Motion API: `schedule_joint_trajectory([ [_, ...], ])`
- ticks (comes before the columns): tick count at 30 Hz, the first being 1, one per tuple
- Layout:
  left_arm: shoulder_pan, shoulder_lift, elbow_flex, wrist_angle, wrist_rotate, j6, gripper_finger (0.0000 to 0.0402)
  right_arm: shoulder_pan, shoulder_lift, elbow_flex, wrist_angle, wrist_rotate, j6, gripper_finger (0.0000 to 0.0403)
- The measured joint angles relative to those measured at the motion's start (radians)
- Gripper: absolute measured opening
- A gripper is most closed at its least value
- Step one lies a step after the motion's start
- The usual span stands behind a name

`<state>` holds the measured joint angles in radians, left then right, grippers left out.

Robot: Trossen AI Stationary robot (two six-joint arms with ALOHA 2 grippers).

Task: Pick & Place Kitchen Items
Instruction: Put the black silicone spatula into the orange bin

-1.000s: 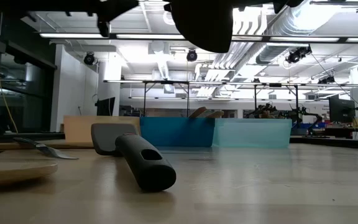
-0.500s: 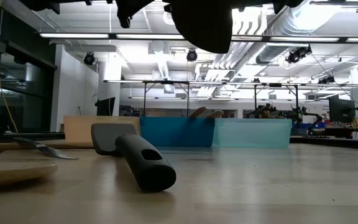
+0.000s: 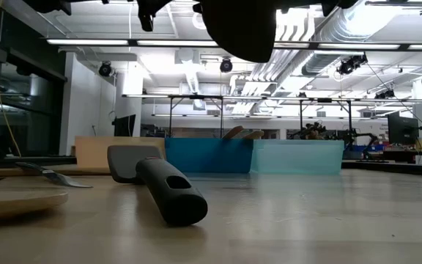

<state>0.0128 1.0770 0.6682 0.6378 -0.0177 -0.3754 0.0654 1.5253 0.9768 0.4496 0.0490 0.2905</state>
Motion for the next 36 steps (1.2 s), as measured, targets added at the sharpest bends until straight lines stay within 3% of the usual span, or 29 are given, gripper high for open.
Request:
schedule_joint_trajectory([
  [12,0.0,0.0,0.0,-0.006,0.002,0.0,0.01,0.0,0.0,0.0,-0.019,-0.006,0.003,0.0057],
  [20,0.0,0.0,0.0,-0.012,0.007,0.008,0.0099,0.011,0.0,0.0,-0.028,0.001,0.002,0.006],
  [28,0.0,-0.001,0.0,-0.035,0.008,0.012,0.0099,0.015,-0.014,0.0,-0.058,-0.033,0.055,0.0184],
  [32,0.0,-0.009,0.0,-0.045,-0.03,0.012,0.0099,0.015,-0.04,0.0,-0.113,-0.032,0.065,0.0206],
  [36,0.001,-0.039,0.0,-0.105,-0.134,0.004,0.0099,0.015,-0.078,0.0,-0.169,-0.032,0.083,0.0206],
])
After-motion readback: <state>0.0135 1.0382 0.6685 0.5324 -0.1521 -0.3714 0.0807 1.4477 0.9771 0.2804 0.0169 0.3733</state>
